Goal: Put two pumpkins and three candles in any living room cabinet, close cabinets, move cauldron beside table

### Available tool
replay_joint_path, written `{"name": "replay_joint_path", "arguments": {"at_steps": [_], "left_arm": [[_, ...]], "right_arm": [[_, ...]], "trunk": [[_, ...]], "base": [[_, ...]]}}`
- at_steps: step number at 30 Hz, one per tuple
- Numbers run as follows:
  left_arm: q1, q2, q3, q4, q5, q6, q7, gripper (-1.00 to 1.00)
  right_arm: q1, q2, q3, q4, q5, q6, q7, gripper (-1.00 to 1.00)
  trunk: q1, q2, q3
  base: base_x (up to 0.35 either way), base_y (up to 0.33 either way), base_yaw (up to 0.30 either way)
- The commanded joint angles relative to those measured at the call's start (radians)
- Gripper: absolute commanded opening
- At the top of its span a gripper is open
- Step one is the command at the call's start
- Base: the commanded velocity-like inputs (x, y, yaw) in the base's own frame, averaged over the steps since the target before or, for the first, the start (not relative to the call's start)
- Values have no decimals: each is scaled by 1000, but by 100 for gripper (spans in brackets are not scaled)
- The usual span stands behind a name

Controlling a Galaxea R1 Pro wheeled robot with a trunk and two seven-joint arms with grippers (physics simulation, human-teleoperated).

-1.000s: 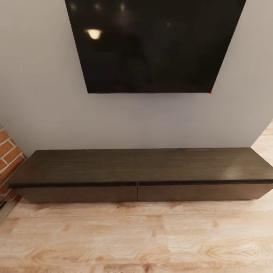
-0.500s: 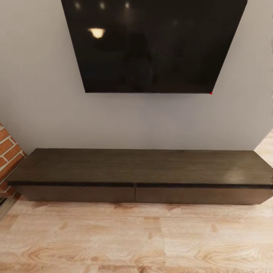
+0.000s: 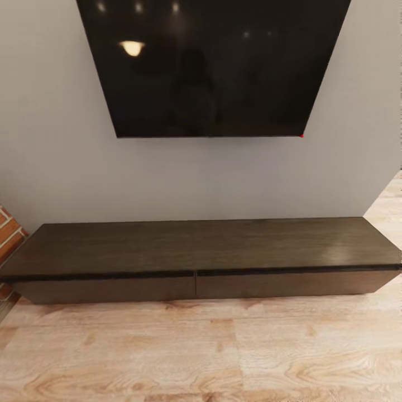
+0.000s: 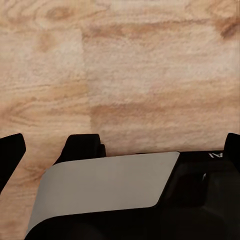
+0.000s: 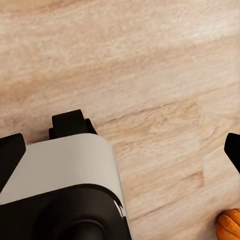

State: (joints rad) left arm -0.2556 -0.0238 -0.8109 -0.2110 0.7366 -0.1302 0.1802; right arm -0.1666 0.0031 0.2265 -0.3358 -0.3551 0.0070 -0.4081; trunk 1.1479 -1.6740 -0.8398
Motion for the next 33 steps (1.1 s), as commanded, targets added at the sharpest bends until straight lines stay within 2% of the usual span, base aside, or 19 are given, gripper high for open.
{"name": "replay_joint_path", "arguments": {"at_steps": [1,13,19,21,24,25,26,27,28,30,32,33], "left_arm": [[-1,0,-9,-2,7,-4,5,100],[0,2,-10,-77,6,-7,14,100],[0,3,-9,-88,6,-30,12,100],[0,7,-8,-119,6,-44,11,100],[0,37,-5,-185,9,-47,15,100],[1,63,-4,-230,12,-41,17,100],[1,78,-3,-258,14,-36,18,100],[1,171,-1,-425,43,28,20,100],[1,194,-1,-465,55,48,21,100],[1,306,0,-658,124,146,23,100],[1,362,4,-760,168,198,31,100],[1,409,29,-859,209,248,54,100]], "right_arm": [[0,-1,8,-2,-8,0,-7,100],[-1,2,10,-8,-6,-1,-7,100],[0,1,10,-10,-6,-3,-7,100],[-1,0,9,-11,-6,-20,-8,100],[-1,0,8,-11,-7,-42,-8,100],[-1,-1,7,-11,-8,-47,-8,100],[-1,-1,7,-11,-8,-49,-8,100],[-1,-2,5,-11,-8,-55,-8,100],[-1,-3,4,-11,-8,-55,-8,100],[-1,-4,3,-12,-8,-57,-8,100],[-1,-4,3,-14,-8,-57,-8,100],[-1,-5,2,-21,-8,-57,-8,100]], "trunk": [[0,0,-1],[0,0,-1],[23,-42,-20],[31,-56,-26],[42,-77,-35],[46,-84,-38],[50,-91,-41],[54,-98,-45],[57,-105,-48],[65,-119,-54],[73,-133,-60],[77,-140,-63]], "base": [[3,13,-57],[1,3,-12],[0,0,0],[0,0,0],[0,0,0],[0,0,0],[0,0,0],[0,0,0],[0,0,0],[0,0,0],[0,0,0],[0,0,0]]}}
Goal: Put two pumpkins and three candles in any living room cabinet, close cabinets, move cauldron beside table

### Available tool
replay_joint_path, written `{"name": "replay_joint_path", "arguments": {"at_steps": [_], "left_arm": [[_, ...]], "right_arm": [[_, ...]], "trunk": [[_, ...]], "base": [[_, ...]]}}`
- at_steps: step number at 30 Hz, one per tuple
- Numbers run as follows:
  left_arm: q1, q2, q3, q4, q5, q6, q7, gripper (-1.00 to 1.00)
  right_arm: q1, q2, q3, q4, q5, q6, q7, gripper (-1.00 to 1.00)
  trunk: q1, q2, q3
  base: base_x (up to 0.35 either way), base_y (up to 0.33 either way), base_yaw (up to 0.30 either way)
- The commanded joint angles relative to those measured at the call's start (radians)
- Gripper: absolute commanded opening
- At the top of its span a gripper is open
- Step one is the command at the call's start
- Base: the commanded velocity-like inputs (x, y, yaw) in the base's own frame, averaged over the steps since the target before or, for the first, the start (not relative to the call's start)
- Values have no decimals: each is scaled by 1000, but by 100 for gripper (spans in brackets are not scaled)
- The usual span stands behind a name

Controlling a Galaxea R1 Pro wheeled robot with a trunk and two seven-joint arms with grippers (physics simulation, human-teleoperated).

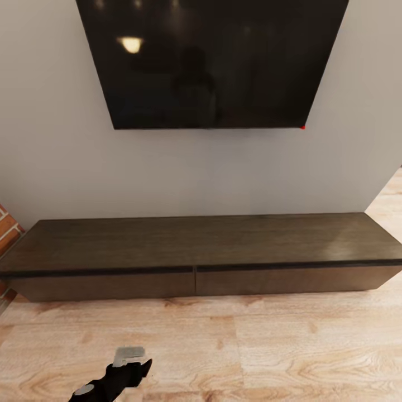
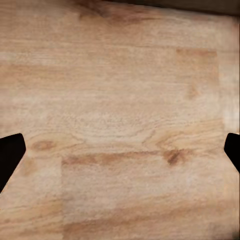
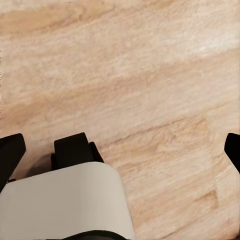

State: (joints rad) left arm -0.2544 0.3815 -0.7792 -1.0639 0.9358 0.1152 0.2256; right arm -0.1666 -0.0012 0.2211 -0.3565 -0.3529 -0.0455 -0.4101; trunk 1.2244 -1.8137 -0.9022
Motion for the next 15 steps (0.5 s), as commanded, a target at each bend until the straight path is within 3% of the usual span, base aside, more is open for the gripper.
{"name": "replay_joint_path", "arguments": {"at_steps": [1,2,3,5,6,9,10,14,15], "left_arm": [[-1,21,20,-55,26,28,23,100],[-1,35,48,-103,40,54,37,100],[0,55,117,-192,58,115,58,100],[0,66,197,-274,71,184,70,100],[0,72,276,-345,81,255,78,100],[-1,77,377,-421,89,362,85,100],[-3,77,422,-456,93,426,86,100],[-13,67,469,-501,108,505,70,100],[-21,56,480,-513,128,526,51,100]], "right_arm": [[-1,-1,8,-5,-11,-5,-6,100],[-1,-1,8,-11,-11,-5,-6,100],[-1,-1,8,-26,-11,-5,-6,100],[-1,-2,8,-44,-11,-5,-6,100],[-1,-2,9,-65,-11,-5,-6,100],[-1,-3,8,-103,-11,-4,-5,100],[-1,-3,6,-128,-12,-4,0,100],[-1,-5,1,-166,-14,-3,29,100],[-1,-6,-1,-178,-15,-3,42,100]], "trunk": [[4,-8,-4],[8,-15,-7],[12,-22,-10],[19,-36,-17],[23,-43,-20],[35,-64,-29],[38,-71,-32],[54,-99,-45],[58,-106,-48]], "base": [[0,0,0],[0,0,0],[0,0,0],[0,0,0],[0,0,0],[0,0,0],[0,0,0],[0,0,0],[0,0,0]]}}
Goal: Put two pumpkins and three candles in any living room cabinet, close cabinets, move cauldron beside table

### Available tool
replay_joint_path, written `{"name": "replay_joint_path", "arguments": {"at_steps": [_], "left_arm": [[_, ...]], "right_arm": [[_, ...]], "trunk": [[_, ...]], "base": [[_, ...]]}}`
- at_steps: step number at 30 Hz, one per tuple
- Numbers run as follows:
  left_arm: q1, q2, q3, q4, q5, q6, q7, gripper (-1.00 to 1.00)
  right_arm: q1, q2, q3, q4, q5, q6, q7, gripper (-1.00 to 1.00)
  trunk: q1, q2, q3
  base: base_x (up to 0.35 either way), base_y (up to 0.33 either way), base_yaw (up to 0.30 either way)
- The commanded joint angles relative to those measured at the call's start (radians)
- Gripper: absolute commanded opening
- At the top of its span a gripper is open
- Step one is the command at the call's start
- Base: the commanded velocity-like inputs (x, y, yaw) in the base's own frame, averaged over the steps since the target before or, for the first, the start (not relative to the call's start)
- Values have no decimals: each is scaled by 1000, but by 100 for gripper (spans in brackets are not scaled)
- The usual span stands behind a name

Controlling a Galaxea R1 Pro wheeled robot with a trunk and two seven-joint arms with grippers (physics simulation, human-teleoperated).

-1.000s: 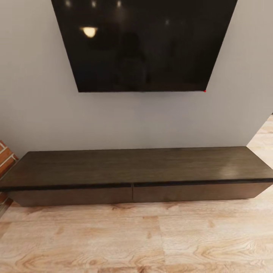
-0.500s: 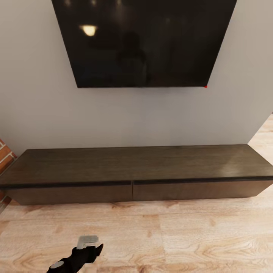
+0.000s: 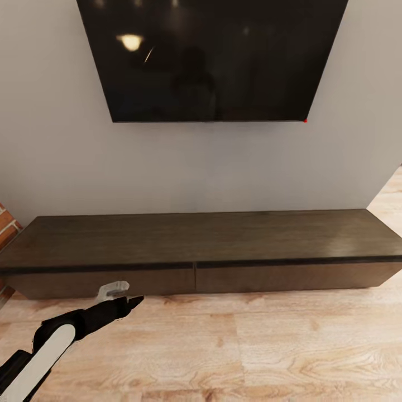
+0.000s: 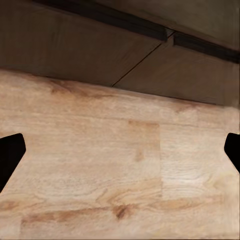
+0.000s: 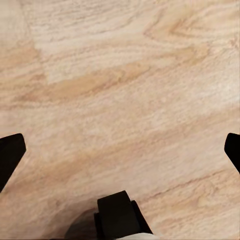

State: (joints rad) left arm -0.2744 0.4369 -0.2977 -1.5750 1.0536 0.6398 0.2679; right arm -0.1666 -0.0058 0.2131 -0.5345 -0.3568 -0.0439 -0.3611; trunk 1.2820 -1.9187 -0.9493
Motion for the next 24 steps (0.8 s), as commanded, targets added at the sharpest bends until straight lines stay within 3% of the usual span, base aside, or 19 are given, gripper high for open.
{"name": "replay_joint_path", "arguments": {"at_steps": [1,5,8,10,11,13,15,19,24], "left_arm": [[-5,-4,3,-6,22,9,-2,100],[-17,-20,14,-15,66,30,-54,100],[-23,-23,17,-18,79,35,-81,100],[-35,-23,20,-20,94,41,-111,100],[-42,-24,21,-20,106,44,-128,100],[-49,-25,23,-21,124,47,-151,100],[-54,-28,23,-22,134,49,-174,100],[-59,-36,23,-22,142,50,-228,100],[-60,-39,24,-22,145,57,-281,100]], "right_arm": [[-1,-1,7,-6,-12,-4,-1,100],[-1,-2,4,-42,-20,-4,34,100],[0,-3,-7,-103,-22,-2,75,100],[4,-6,-60,-199,-30,2,123,100],[13,-7,-115,-264,-47,11,163,100],[24,-8,-189,-338,-88,55,236,100],[28,-7,-232,-380,-110,109,295,100],[28,-2,-263,-411,-129,141,338,100],[26,1,-290,-455,-157,97,397,100]], "trunk": [[4,-8,-4],[19,-36,-17],[31,-57,-26],[38,-71,-32],[42,-78,-35],[50,-92,-42],[57,-106,-48],[73,-134,-60],[92,-169,-76]], "base": [[0,0,0],[0,0,0],[0,0,0],[0,0,0],[0,0,0],[0,0,0],[0,0,0],[0,0,0],[0,0,0]]}}
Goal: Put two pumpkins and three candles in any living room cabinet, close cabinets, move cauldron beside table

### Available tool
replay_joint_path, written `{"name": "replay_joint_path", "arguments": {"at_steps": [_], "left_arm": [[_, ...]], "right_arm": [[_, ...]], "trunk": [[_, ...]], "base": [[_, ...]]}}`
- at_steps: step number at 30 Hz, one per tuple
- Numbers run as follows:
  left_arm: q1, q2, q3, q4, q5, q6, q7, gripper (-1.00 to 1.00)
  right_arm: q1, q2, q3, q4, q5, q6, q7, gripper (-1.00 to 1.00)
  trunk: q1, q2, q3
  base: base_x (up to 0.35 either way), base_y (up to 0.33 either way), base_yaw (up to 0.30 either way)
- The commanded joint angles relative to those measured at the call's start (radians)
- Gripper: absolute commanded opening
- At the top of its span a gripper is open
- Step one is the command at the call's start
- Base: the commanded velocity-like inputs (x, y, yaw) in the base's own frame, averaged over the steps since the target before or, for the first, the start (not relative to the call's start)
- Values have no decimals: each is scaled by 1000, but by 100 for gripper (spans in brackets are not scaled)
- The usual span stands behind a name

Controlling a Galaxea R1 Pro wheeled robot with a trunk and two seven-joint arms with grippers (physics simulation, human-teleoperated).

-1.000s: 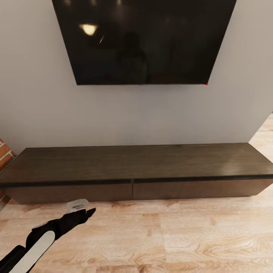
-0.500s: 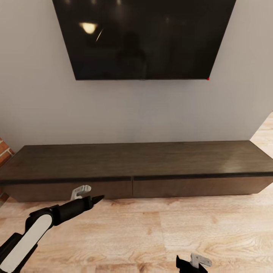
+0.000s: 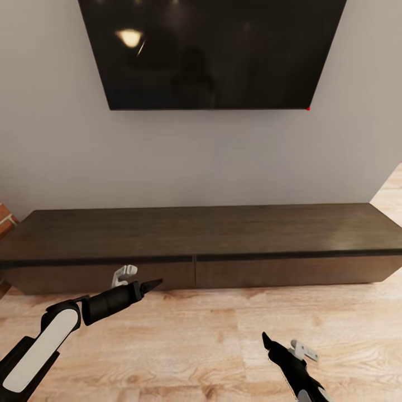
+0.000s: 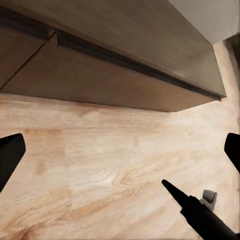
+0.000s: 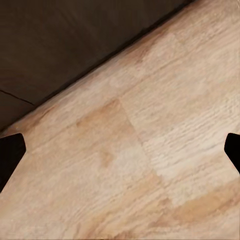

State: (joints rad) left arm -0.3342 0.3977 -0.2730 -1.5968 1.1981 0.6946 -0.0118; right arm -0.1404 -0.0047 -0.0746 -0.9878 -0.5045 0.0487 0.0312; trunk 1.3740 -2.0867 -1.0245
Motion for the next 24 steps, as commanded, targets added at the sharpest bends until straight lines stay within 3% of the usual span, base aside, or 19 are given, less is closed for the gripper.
{"name": "replay_joint_path", "arguments": {"at_steps": [1,3,6,10,13,19,22,24], "left_arm": [[-1,0,0,0,1,3,-6,100],[0,0,0,0,1,4,-13,100],[0,0,0,0,1,6,-21,100],[1,0,0,0,1,7,-35,100],[2,0,0,1,1,7,-52,100],[3,0,0,1,1,7,-76,100],[4,0,0,1,1,7,-97,100],[5,0,0,1,1,7,-121,100]], "right_arm": [[0,1,-13,-9,-23,1,22,100],[0,1,-43,-20,-69,-4,69,100],[-1,-10,-108,-30,-239,-4,235,100],[-1,-27,-132,-31,-352,-2,356,100],[-1,-29,-139,-30,-389,-5,392,100],[1,-38,-144,-28,-413,-4,432,100],[3,-41,-180,-28,-434,3,492,100],[4,-43,-231,-28,-480,42,563,100]], "trunk": [[4,-8,-4],[11,-22,-10],[23,-43,-20],[38,-71,-32],[50,-92,-42],[73,-134,-60],[84,-155,-70],[92,-169,-76]], "base": [[0,0,0],[0,0,0],[0,0,0],[0,0,0],[0,0,0],[0,0,0],[0,0,0],[0,0,0]]}}
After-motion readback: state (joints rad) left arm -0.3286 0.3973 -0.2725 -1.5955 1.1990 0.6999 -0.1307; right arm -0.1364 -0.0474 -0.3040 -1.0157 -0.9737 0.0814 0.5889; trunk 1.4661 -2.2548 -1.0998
